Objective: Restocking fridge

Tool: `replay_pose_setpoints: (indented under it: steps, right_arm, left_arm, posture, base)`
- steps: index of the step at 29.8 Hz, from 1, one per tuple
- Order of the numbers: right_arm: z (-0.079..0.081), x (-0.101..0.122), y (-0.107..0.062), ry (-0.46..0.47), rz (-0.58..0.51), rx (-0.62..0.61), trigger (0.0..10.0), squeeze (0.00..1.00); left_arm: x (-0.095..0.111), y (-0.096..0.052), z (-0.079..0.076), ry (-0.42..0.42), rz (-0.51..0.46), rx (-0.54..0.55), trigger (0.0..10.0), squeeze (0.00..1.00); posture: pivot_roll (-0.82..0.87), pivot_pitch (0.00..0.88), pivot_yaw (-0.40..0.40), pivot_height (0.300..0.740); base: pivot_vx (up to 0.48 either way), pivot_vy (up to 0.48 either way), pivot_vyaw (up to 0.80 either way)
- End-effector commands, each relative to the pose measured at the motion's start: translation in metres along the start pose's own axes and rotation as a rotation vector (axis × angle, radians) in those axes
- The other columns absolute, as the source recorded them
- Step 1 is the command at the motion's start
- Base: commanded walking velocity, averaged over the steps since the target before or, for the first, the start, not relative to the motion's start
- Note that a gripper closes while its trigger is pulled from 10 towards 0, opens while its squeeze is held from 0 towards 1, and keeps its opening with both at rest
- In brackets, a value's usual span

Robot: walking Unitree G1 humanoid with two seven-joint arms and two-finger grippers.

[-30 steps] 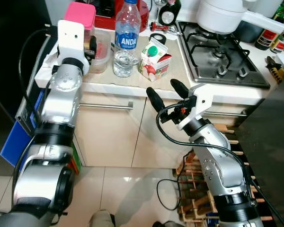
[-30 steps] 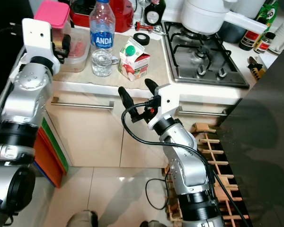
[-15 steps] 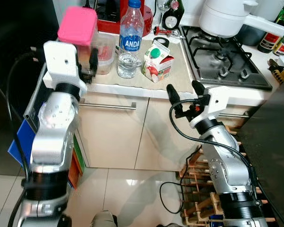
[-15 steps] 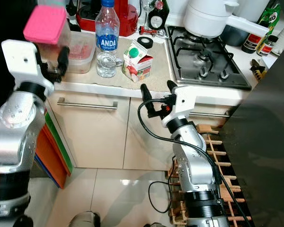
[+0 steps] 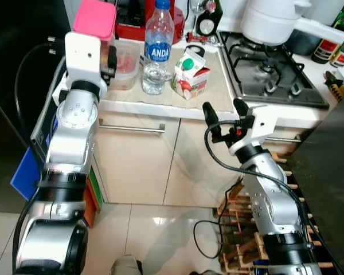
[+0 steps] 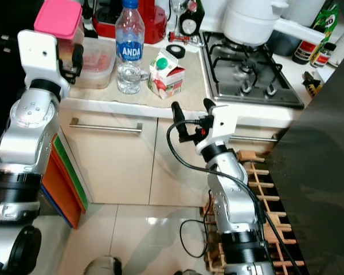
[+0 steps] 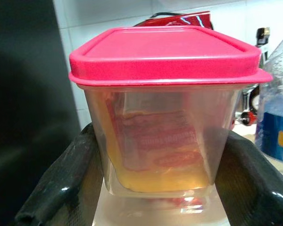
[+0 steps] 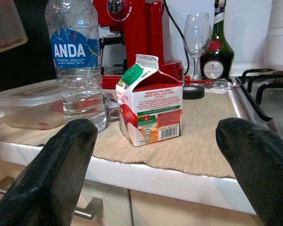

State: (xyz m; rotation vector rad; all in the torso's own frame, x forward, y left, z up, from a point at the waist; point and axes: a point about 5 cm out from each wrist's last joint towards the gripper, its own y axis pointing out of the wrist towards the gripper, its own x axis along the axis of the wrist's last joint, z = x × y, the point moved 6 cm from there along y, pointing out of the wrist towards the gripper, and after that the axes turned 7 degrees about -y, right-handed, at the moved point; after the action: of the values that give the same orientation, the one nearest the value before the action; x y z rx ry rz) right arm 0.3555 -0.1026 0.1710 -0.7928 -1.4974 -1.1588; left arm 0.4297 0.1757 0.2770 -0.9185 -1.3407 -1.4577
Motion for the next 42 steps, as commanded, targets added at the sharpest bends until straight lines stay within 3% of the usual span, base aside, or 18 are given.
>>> replay_pose_setpoints:
  steps: [1,5,13,19,20,21,22,27,28,29,30,42]
  right_arm:
    - [-0.003,0.006,-0.003,-0.027,-0.011,-0.008,10.0,0.00]
    - [-0.003,0.008,-0.009,-0.038,0.000,-0.005,10.0,0.00]
    - [-0.004,0.008,-0.019,-0.057,0.026,0.009,10.0,0.00]
    - [-0.003,0.010,-0.022,-0.058,0.035,0.010,10.0,0.00]
    - [-0.003,0.010,-0.023,-0.058,0.037,0.011,10.0,0.00]
    - [-0.003,0.010,-0.023,-0.058,0.039,0.013,10.0,0.00]
    - [-0.003,0.010,-0.023,-0.058,0.041,0.013,10.0,0.00]
    - [-0.003,0.009,-0.025,-0.060,0.052,0.015,10.0,0.00]
    - [-0.003,0.008,-0.025,-0.059,0.053,0.015,10.0,0.00]
    - [-0.002,0.008,-0.025,-0.058,0.054,0.015,10.0,0.00]
    - [-0.002,0.008,-0.025,-0.058,0.055,0.015,10.0,0.00]
    - [-0.002,0.007,-0.023,-0.058,0.066,0.023,10.0,0.00]
  left_arm:
    - [0.007,0.010,-0.004,0.004,-0.023,0.002,0.0,0.00]
    - [0.011,0.032,-0.008,-0.023,-0.022,0.031,0.0,0.00]
    - [0.002,0.045,-0.007,-0.042,0.030,0.066,0.0,0.00]
    - [-0.006,0.046,-0.004,-0.034,0.063,0.072,0.0,0.00]
    - [-0.007,0.047,-0.004,-0.034,0.065,0.071,3.5,0.00]
    - [-0.008,0.047,-0.003,-0.033,0.067,0.074,3.5,0.00]
    - [-0.009,0.047,-0.002,-0.031,0.071,0.076,9.8,0.00]
    - [-0.014,0.048,0.000,-0.016,0.098,0.083,10.0,0.00]
    - [-0.014,0.048,0.001,-0.016,0.101,0.083,10.0,0.30]
    - [-0.015,0.048,0.002,-0.014,0.106,0.086,10.0,0.85]
    - [-0.015,0.048,0.002,-0.014,0.108,0.088,10.0,1.00]
    - [-0.024,0.047,0.007,-0.013,0.155,0.103,10.0,1.00]
  posture:
    - [0.10,0.000,-0.056,0.740]
    - [0.04,0.000,-0.078,0.740]
    - [0.01,0.028,-0.095,0.740]
    - [0.00,0.050,-0.100,0.740]
    - [0.00,0.050,-0.100,0.740]
    - [0.00,0.052,-0.100,0.740]
    - [0.00,0.057,-0.103,0.740]
    - [-0.01,0.065,-0.101,0.740]
    - [0.00,0.064,-0.101,0.740]
    - [0.00,0.064,-0.101,0.740]
    - [0.00,0.065,-0.101,0.740]
    - [0.01,0.047,-0.103,0.740]
  base:
    - [0.000,0.000,0.00]
    - [0.000,0.000,0.00]
    - [0.000,0.000,0.00]
    - [0.000,0.000,0.00]
    - [0.000,0.000,0.00]
    - [0.000,0.000,0.00]
    - [0.000,0.000,0.00]
    - [0.000,0.000,0.00]
    - [0.000,0.000,0.00]
    - [0.000,0.000,0.00]
    - [0.000,0.000,0.00]
    - [0.000,0.000,0.00]
